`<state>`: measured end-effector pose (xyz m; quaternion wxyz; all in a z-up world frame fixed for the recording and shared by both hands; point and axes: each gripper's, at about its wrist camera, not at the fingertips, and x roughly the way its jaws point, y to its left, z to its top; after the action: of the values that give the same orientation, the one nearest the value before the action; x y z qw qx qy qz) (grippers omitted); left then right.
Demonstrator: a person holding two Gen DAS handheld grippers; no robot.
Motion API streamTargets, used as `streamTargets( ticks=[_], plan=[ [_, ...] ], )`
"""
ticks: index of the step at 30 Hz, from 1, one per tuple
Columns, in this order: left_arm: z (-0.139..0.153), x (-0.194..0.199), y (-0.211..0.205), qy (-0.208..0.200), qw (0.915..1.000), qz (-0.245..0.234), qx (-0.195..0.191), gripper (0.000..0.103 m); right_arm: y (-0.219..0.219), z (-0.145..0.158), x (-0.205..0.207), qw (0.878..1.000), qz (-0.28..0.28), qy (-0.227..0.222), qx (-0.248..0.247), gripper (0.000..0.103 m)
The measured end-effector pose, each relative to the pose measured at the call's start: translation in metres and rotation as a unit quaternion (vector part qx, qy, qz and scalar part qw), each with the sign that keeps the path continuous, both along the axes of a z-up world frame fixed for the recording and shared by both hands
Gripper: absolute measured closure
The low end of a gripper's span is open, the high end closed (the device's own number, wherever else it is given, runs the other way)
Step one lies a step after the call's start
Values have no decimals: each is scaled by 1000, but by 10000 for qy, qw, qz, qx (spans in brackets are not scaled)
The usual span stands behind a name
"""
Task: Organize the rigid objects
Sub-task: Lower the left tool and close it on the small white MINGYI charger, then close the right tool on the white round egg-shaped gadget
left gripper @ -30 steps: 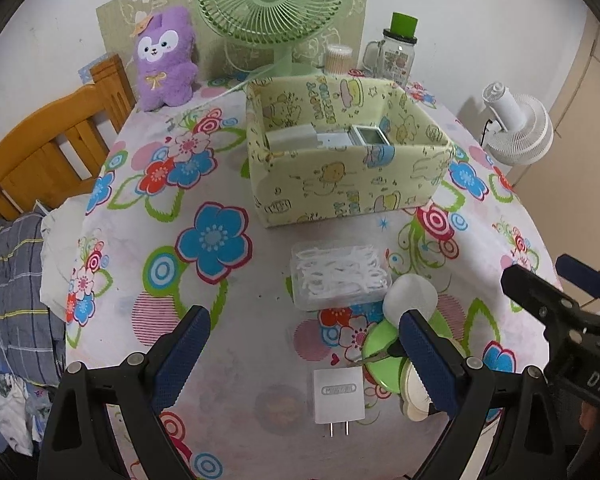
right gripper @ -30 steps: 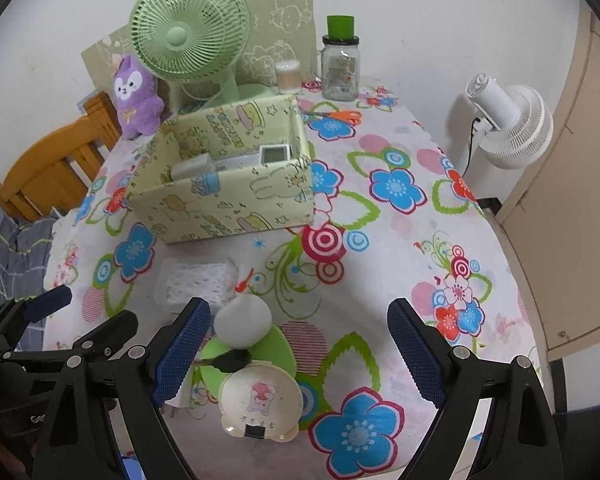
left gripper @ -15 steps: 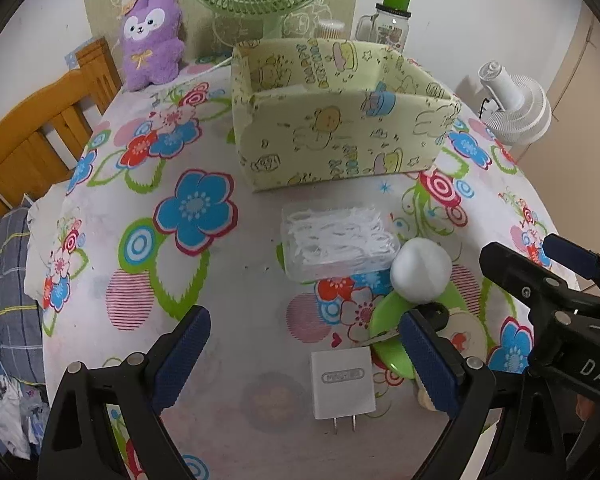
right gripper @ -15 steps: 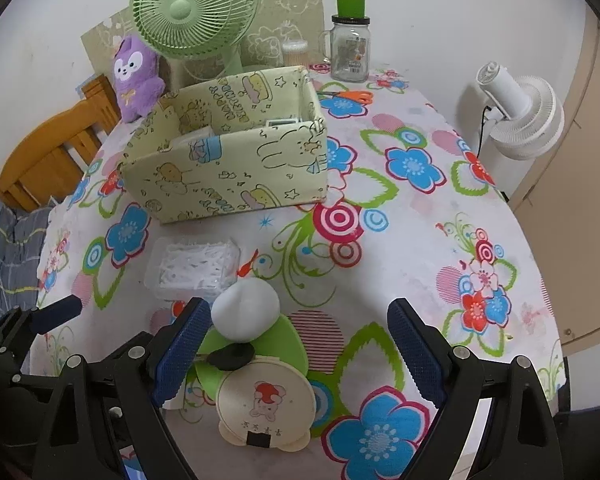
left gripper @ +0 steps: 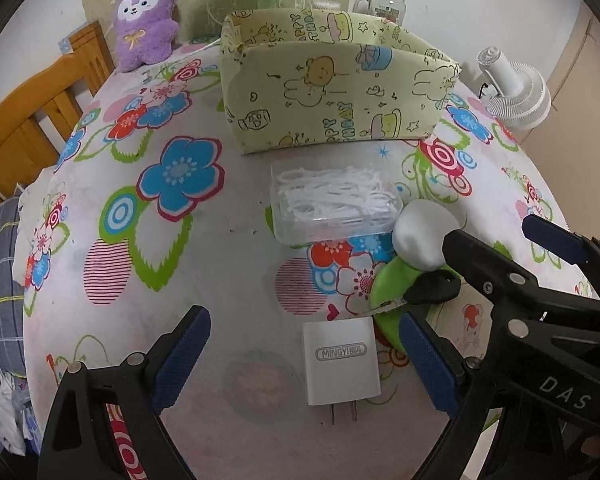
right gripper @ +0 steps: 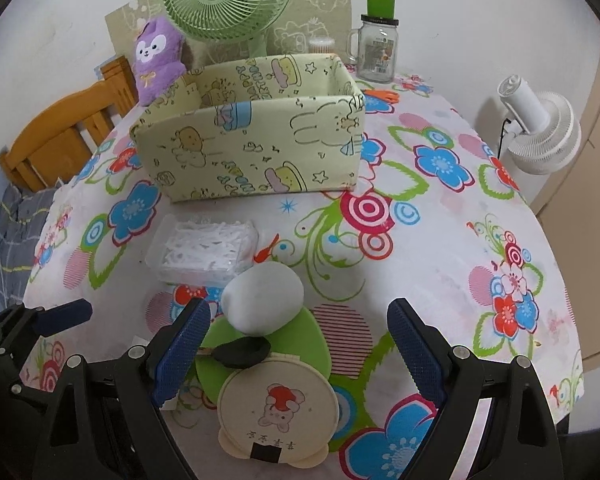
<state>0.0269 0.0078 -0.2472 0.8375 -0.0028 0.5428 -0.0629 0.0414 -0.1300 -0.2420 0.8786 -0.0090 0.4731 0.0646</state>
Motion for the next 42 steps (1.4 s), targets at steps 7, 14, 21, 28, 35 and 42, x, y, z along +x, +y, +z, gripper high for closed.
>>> streamTargets(
  ticks=[7,14,21,28,35,42],
  plan=[
    [-8,-2,-3,32,9999,-98,131,12,3,-11,-2,9999,57,104,-28,11],
    [-20,-5,-3,230,9996,-137,80,24,9,-20,1,9999,94,138,-20,11],
    [-19,-2,-7,221,9997,-132,30,61,10,-24,4,9997,127,197,-28,12],
    [-19,11,1,147,9998,-29,123,62,4,-26,12,9996,34,285,41,12],
    [-21,20,1,130,9997,-51,178,63,6,-29,21,9996,50,270,24,13],
    [-21,25,-1,102,9994,-37,323,63,11,-37,32,9986,223,481,29,45]
  ],
)
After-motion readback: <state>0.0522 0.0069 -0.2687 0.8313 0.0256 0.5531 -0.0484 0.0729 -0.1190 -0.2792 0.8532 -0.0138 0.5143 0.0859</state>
